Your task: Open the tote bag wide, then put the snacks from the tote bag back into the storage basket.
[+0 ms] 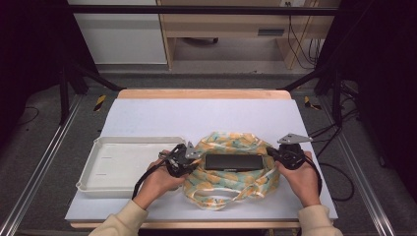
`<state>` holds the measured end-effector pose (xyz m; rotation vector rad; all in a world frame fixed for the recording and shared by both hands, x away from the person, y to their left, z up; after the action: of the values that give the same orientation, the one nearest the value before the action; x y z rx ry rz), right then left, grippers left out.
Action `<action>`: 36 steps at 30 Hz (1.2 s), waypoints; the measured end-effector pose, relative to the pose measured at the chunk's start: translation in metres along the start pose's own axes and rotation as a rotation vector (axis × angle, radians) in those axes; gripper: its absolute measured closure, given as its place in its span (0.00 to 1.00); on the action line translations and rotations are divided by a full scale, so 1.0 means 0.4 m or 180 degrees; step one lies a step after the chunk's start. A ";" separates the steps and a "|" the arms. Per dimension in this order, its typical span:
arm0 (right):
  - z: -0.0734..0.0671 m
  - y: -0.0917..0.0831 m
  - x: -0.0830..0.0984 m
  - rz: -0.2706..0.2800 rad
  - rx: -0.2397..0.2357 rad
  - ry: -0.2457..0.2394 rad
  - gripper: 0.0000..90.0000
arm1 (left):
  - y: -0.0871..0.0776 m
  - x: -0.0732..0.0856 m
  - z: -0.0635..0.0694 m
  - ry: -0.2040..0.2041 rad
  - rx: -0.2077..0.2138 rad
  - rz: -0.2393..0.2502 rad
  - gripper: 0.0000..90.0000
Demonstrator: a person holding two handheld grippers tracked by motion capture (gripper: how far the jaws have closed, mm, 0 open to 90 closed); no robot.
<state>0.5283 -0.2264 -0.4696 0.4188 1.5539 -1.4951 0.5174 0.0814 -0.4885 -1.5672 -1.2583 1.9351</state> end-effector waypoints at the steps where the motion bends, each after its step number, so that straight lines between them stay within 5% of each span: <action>1: -0.004 -0.021 -0.009 0.0045 -0.0003 -0.0012 1.00 | -0.019 -0.009 0.004 -0.0029 -0.0003 0.0096 0.79; 10: -0.018 -0.086 -0.050 0.0176 -0.0074 -0.0110 0.95 | -0.096 -0.054 0.023 -0.0036 -0.0041 0.0495 0.46; 13: -0.022 -0.096 -0.062 0.0156 -0.0105 -0.0143 0.86 | -0.117 -0.065 0.023 -0.0070 -0.0034 0.0617 0.39; 14: -0.026 -0.095 -0.067 0.0106 -0.0121 -0.0157 0.73 | -0.122 -0.066 0.022 -0.0089 -0.0024 0.0654 0.32; 19: -0.038 -0.081 -0.083 -0.0009 -0.0174 -0.0230 0.50 | -0.147 -0.060 0.001 -0.0160 -0.0052 0.0735 0.21; 22: -0.047 -0.073 -0.089 -0.0031 -0.0214 -0.0276 0.44 | -0.153 -0.046 -0.017 -0.0254 -0.0067 0.0744 0.17; 27: -0.077 -0.057 -0.101 -0.0084 -0.0367 -0.0503 0.33 | -0.168 -0.001 -0.055 -0.0348 -0.0083 0.0685 0.10; 36: -0.113 -0.038 -0.110 -0.0411 -0.0479 -0.1053 0.32 | -0.194 0.044 -0.086 -0.0482 -0.0174 0.0728 0.09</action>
<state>0.5235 -0.1731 -0.4328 -0.0177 1.4352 -1.4476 0.5235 0.1508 -0.4367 -1.6828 -1.2464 2.2148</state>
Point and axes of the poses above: each handheld gripper's, and its own axes: y roughly forward along the jaws, x roughly out of its underside, z roughly to its right, the point moved 6 cm from there along y, roughly forward along the jaws, and after that the axes turned 12 degrees about x, right-handed, at the moved point
